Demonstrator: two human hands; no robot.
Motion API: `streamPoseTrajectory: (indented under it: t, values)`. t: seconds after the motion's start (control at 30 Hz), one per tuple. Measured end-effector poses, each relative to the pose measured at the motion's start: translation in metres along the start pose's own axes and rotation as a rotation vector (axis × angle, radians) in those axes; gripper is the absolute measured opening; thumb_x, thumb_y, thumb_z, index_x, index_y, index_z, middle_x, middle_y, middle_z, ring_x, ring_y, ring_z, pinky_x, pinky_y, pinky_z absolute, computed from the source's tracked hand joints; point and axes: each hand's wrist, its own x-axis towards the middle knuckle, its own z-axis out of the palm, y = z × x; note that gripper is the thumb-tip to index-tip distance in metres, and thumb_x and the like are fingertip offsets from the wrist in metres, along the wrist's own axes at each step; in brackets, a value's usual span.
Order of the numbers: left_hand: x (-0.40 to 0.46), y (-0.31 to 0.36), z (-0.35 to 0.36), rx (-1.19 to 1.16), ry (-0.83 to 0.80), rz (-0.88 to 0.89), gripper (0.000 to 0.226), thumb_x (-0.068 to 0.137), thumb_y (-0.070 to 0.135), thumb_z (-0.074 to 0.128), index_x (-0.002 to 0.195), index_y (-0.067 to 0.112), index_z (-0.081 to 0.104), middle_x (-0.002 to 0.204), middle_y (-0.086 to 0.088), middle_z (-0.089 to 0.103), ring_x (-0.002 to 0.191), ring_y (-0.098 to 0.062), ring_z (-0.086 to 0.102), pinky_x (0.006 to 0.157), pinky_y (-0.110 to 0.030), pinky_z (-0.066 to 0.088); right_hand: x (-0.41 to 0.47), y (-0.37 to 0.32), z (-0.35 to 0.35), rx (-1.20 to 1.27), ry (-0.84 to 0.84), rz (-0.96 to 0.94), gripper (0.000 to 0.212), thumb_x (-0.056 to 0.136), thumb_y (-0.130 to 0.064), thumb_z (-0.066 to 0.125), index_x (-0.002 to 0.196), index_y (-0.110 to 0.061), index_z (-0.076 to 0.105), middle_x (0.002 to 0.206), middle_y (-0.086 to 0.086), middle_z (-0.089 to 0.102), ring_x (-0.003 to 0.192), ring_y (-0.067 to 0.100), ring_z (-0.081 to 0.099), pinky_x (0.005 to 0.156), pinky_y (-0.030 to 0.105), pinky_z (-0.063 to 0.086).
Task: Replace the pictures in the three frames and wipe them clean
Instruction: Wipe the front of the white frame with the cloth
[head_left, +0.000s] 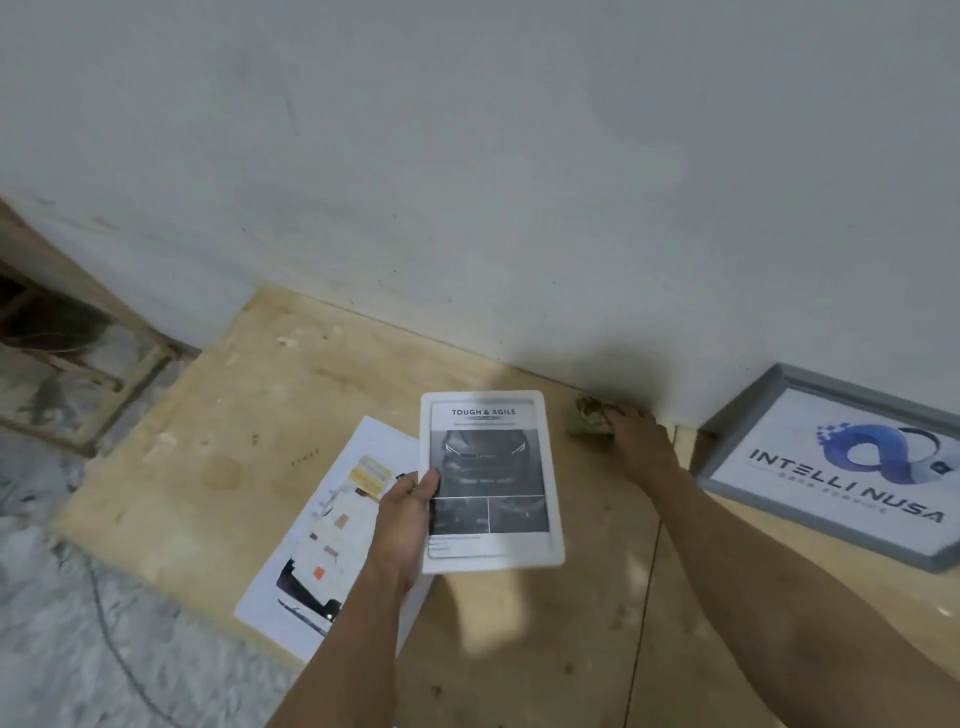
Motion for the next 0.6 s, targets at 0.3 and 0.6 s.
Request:
streamPoseTrajectory:
  t: [0.3, 0.6]
  values:
    - [-0.031, -0.005, 0.014, 0.013, 0.023, 0.098, 0.041, 0.096, 0.037, 0.057, 0.124, 0.008, 0.057, 0.117, -0.012, 0.072, 0.098, -0.027, 0.074, 0.093, -0.049, 0.056, -0.043, -0.071, -0.095, 0.461, 0.362, -0.402, 0.035, 0.093, 0.0, 0.047, 0.127, -0.001, 0.053, 0.124, 0.017, 0.061, 0.112, 0.031, 0.056, 0.092, 0.036, 0.043]
    - [-0.122, 0.0, 0.063, -0.246, 0.125, 0.266, 0.012, 0.101, 0.016, 0.053, 0.093, 0.006, 0.054, 0.085, -0.014, 0.065, 0.067, -0.022, 0.064, 0.056, -0.027, 0.053, -0.208, -0.045, -0.057, 0.366, 0.159, -0.662, 0.057, 0.082, -0.002, 0.056, 0.138, -0.01, 0.049, 0.144, 0.011, 0.049, 0.136, 0.027, 0.04, 0.116, 0.026, 0.02]
